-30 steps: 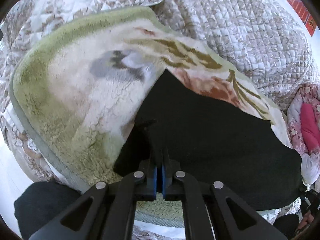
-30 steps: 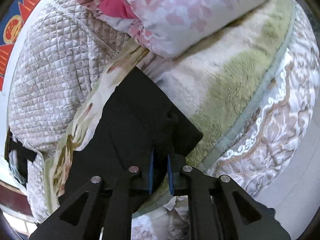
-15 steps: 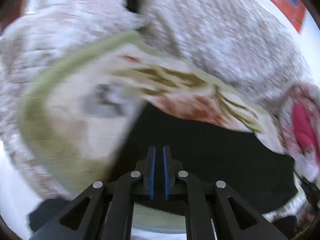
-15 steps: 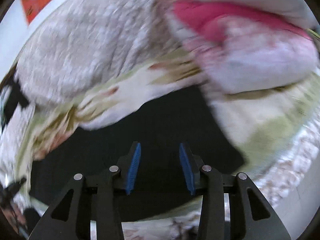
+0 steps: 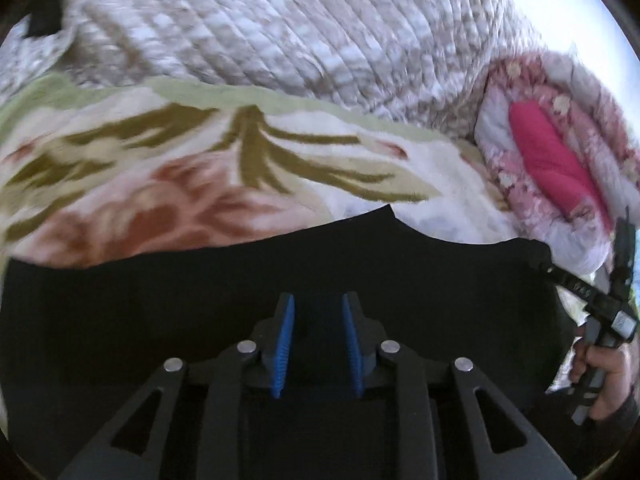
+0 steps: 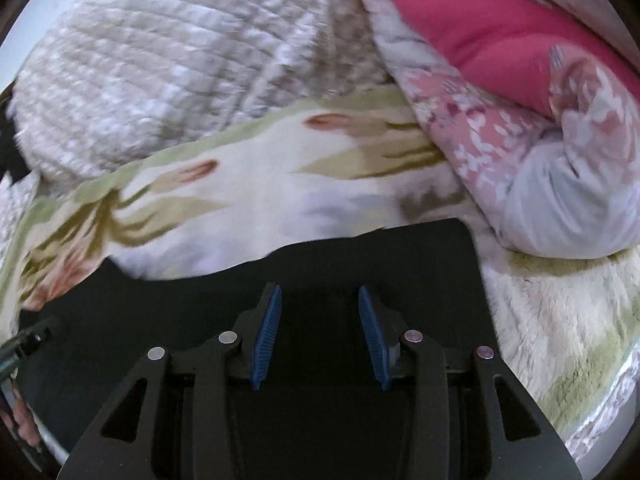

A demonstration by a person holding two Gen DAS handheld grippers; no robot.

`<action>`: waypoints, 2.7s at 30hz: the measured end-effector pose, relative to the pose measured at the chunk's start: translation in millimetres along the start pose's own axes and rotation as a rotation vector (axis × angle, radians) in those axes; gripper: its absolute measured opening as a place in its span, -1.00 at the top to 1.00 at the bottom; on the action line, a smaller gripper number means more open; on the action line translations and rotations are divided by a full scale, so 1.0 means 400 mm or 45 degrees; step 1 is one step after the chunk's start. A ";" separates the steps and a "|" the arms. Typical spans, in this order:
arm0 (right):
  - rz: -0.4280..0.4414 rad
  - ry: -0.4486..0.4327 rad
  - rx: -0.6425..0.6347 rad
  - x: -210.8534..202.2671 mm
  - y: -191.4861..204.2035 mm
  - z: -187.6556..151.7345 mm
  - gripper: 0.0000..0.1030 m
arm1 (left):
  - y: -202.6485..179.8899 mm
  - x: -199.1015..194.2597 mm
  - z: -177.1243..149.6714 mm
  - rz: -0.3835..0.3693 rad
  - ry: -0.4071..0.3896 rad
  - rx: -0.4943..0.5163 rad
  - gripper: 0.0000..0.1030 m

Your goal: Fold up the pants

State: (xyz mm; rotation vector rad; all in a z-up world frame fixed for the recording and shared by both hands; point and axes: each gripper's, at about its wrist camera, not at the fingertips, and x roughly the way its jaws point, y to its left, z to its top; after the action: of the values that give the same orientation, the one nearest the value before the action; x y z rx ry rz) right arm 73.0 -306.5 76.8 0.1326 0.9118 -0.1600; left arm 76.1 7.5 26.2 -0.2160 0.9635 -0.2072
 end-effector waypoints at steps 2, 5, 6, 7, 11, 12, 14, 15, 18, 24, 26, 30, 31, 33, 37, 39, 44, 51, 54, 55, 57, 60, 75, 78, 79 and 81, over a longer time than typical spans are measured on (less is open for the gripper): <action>0.007 -0.014 0.016 0.007 -0.015 0.003 0.21 | -0.002 0.045 0.011 0.071 0.022 0.019 0.47; 0.023 -0.025 0.020 0.003 -0.020 0.003 0.21 | -0.001 0.060 0.028 0.099 -0.017 0.039 0.47; 0.025 -0.027 0.018 -0.004 -0.018 0.003 0.20 | -0.003 0.058 0.032 0.098 -0.014 0.035 0.47; 0.030 -0.027 0.021 -0.010 -0.015 0.004 0.19 | -0.002 0.053 0.034 0.090 -0.008 0.034 0.47; 0.102 -0.038 0.016 -0.058 0.010 -0.022 -0.01 | 0.024 -0.007 0.017 0.152 -0.062 0.039 0.47; 0.112 -0.039 0.007 -0.070 0.019 -0.035 -0.02 | 0.044 -0.034 0.006 0.168 -0.088 0.027 0.47; 0.135 -0.022 -0.012 -0.091 0.043 -0.069 -0.02 | 0.085 -0.074 -0.016 0.201 -0.119 -0.008 0.46; 0.155 -0.004 -0.028 -0.099 0.062 -0.092 -0.02 | 0.105 -0.086 -0.026 0.231 -0.121 -0.026 0.45; 0.201 0.051 -0.124 -0.111 0.121 -0.149 -0.02 | 0.166 -0.124 -0.076 0.286 -0.102 -0.098 0.45; 0.249 0.091 -0.333 -0.119 0.251 -0.247 -0.02 | 0.166 -0.179 -0.168 0.276 -0.080 -0.115 0.45; 0.248 0.089 -0.390 -0.121 0.279 -0.267 -0.02 | 0.138 -0.182 -0.189 0.245 -0.065 -0.088 0.45; 0.211 0.084 -0.502 -0.102 0.312 -0.300 -0.16 | 0.100 -0.170 -0.212 0.253 -0.052 -0.043 0.37; 0.203 0.077 -0.511 -0.102 0.313 -0.303 -0.18 | 0.096 -0.169 -0.213 0.262 -0.052 -0.037 0.37; 0.203 0.090 -0.518 -0.104 0.315 -0.307 -0.28 | 0.095 -0.174 -0.209 0.257 -0.049 -0.043 0.37; 0.186 0.091 -0.554 -0.100 0.328 -0.321 -0.44 | 0.102 -0.174 -0.214 0.259 -0.038 -0.049 0.34; 0.160 0.080 -0.572 -0.100 0.336 -0.329 -0.45 | 0.102 -0.171 -0.219 0.263 -0.039 -0.044 0.32; 0.155 0.082 -0.510 -0.121 0.328 -0.314 -0.45 | 0.104 -0.184 -0.221 0.275 -0.034 -0.051 0.31; 0.133 0.092 -0.497 -0.124 0.322 -0.324 -0.45 | 0.152 -0.215 -0.238 0.332 -0.051 -0.128 0.31; 0.149 0.080 -0.490 -0.153 0.324 -0.315 -0.45 | 0.190 -0.234 -0.247 0.348 -0.059 -0.182 0.31; 0.157 0.085 -0.480 -0.157 0.323 -0.313 -0.45 | 0.202 -0.246 -0.250 0.350 -0.067 -0.207 0.31; 0.165 0.093 -0.459 -0.168 0.319 -0.308 -0.45 | 0.227 -0.274 -0.262 0.340 -0.081 -0.259 0.31; 0.174 0.095 -0.446 -0.174 0.320 -0.307 -0.45 | 0.249 -0.308 -0.286 0.325 -0.084 -0.314 0.31; 0.208 0.102 -0.444 -0.149 0.319 -0.296 -0.45 | 0.332 -0.287 -0.310 0.229 -0.111 -0.559 0.18; 0.212 0.097 -0.438 -0.148 0.317 -0.296 -0.45 | 0.346 -0.279 -0.294 0.231 -0.148 -0.576 0.18; 0.213 0.095 -0.436 -0.145 0.317 -0.292 -0.45 | 0.348 -0.276 -0.286 0.239 -0.158 -0.568 0.18; 0.217 0.089 -0.428 -0.147 0.315 -0.288 -0.45 | 0.353 -0.266 -0.273 0.272 -0.179 -0.550 0.22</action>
State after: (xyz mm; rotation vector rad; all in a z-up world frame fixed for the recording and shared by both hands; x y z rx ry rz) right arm -27.3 -157.3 59.5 -0.0970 0.9800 0.1574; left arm -62.5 161.6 11.1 -0.5132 0.8755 0.2141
